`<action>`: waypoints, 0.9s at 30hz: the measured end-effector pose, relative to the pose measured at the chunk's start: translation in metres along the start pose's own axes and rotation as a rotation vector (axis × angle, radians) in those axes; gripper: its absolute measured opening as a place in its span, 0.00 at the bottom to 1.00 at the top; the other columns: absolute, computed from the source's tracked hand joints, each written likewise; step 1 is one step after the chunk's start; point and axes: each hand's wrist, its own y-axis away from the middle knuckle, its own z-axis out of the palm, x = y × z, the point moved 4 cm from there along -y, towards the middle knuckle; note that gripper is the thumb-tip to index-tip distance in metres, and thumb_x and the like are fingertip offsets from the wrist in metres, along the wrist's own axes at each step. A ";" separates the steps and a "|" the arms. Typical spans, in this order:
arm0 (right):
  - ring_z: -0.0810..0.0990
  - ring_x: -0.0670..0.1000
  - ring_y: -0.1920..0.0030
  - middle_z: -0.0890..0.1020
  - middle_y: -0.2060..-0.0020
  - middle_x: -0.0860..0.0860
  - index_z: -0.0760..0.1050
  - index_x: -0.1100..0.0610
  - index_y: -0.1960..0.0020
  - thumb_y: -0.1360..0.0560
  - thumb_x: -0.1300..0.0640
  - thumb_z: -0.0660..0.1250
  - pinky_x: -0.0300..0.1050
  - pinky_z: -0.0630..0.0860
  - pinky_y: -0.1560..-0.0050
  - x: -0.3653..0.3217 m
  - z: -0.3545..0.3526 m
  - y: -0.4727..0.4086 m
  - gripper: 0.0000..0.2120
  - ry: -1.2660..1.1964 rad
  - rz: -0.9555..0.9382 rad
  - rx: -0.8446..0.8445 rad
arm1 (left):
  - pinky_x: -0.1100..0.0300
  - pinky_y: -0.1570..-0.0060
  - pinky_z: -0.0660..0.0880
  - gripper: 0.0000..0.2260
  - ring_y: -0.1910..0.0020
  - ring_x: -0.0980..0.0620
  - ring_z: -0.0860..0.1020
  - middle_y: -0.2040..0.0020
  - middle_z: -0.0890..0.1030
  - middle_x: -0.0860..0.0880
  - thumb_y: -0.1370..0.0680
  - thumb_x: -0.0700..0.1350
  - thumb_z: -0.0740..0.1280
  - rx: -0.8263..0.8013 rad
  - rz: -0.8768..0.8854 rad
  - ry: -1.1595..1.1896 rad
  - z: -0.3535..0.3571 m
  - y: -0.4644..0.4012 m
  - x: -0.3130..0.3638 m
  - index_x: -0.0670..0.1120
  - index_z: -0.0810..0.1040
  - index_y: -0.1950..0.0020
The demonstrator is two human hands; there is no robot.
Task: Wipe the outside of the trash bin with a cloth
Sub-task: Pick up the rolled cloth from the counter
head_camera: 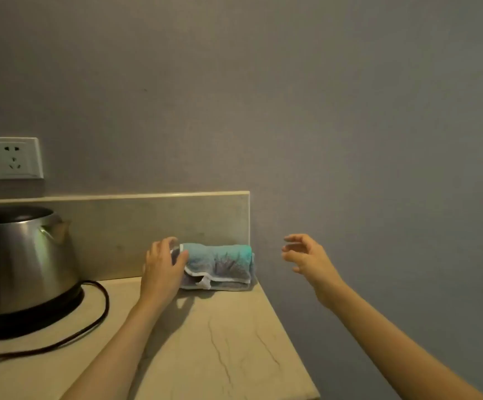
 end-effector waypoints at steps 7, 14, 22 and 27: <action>0.71 0.54 0.40 0.68 0.37 0.51 0.62 0.50 0.29 0.28 0.57 0.72 0.48 0.69 0.49 0.033 0.043 -0.018 0.31 0.058 0.112 -0.118 | 0.50 0.31 0.60 0.35 0.27 0.45 0.59 0.25 0.60 0.45 0.24 0.56 0.66 -0.336 -0.037 0.006 0.017 0.005 -0.032 0.47 0.53 0.23; 0.74 0.54 0.41 0.69 0.36 0.56 0.52 0.55 0.26 0.32 0.64 0.75 0.47 0.79 0.50 0.047 0.085 -0.046 0.44 -0.001 0.177 -0.289 | 0.54 0.37 0.69 0.32 0.36 0.53 0.72 0.34 0.72 0.55 0.26 0.52 0.71 -0.501 -0.131 0.343 0.023 0.007 -0.040 0.55 0.57 0.28; 0.80 0.46 0.57 0.79 0.53 0.51 0.69 0.59 0.38 0.34 0.67 0.75 0.32 0.75 0.69 0.062 0.089 -0.042 0.27 -0.048 0.169 -0.216 | 0.53 0.38 0.71 0.31 0.38 0.54 0.74 0.37 0.75 0.54 0.32 0.48 0.73 -0.428 -0.115 0.382 0.023 0.001 -0.037 0.52 0.65 0.32; 0.82 0.48 0.56 0.78 0.49 0.55 0.69 0.57 0.43 0.33 0.67 0.74 0.34 0.78 0.64 0.053 0.063 -0.027 0.23 -0.162 0.143 -0.161 | 0.54 0.38 0.72 0.23 0.40 0.56 0.76 0.39 0.78 0.55 0.28 0.46 0.72 -0.471 -0.044 0.417 0.030 0.008 -0.017 0.54 0.71 0.34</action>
